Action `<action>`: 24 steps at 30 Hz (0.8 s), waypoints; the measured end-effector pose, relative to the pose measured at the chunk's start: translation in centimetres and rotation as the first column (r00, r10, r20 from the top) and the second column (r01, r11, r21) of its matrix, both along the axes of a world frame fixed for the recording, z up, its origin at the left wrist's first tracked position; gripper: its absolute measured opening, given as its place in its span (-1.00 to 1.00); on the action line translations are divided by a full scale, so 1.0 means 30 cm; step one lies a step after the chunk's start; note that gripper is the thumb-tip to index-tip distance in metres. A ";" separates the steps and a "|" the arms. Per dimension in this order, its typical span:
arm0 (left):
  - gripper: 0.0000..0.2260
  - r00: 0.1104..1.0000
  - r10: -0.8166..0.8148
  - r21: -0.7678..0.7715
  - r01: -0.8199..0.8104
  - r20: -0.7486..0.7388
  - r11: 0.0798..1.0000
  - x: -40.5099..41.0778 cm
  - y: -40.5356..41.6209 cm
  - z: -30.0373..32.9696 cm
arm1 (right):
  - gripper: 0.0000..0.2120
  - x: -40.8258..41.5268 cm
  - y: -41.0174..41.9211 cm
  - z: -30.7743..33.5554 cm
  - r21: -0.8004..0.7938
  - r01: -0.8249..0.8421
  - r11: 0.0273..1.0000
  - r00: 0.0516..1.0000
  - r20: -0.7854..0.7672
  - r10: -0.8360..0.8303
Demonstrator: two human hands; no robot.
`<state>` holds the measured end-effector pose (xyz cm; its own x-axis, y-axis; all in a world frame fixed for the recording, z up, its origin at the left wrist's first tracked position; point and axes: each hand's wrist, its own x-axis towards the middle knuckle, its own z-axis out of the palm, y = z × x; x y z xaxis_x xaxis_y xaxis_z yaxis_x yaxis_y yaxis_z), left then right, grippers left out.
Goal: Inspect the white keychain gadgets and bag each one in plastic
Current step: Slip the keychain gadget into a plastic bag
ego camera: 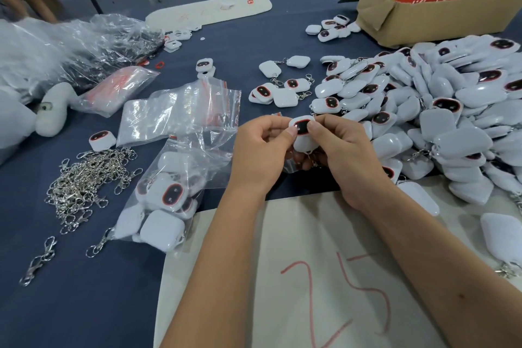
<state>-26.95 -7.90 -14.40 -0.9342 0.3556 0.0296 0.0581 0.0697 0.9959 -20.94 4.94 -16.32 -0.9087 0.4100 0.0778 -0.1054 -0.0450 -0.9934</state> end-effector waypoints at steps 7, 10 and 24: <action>-0.90 0.999 0.029 0.023 -0.030 0.039 0.999 -0.008 0.006 -0.002 | -0.66 0.011 0.009 0.002 0.010 -0.073 0.997 0.996 -0.045 0.074; -0.90 0.998 0.036 0.039 -0.038 0.046 0.999 -0.009 0.005 0.001 | -0.74 0.011 0.009 0.000 0.050 -0.083 0.995 0.995 -0.055 0.086; -0.93 1.000 -0.007 0.039 0.007 0.016 0.999 -0.004 0.000 0.003 | -0.84 0.001 0.015 -0.018 0.082 -0.060 0.995 0.997 -0.052 0.064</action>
<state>-27.08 -7.91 -14.33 -0.9321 0.3610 0.0289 0.0428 0.0307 0.9986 -20.92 5.40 -16.86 -0.9256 0.3438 0.1586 -0.1594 0.0262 -0.9869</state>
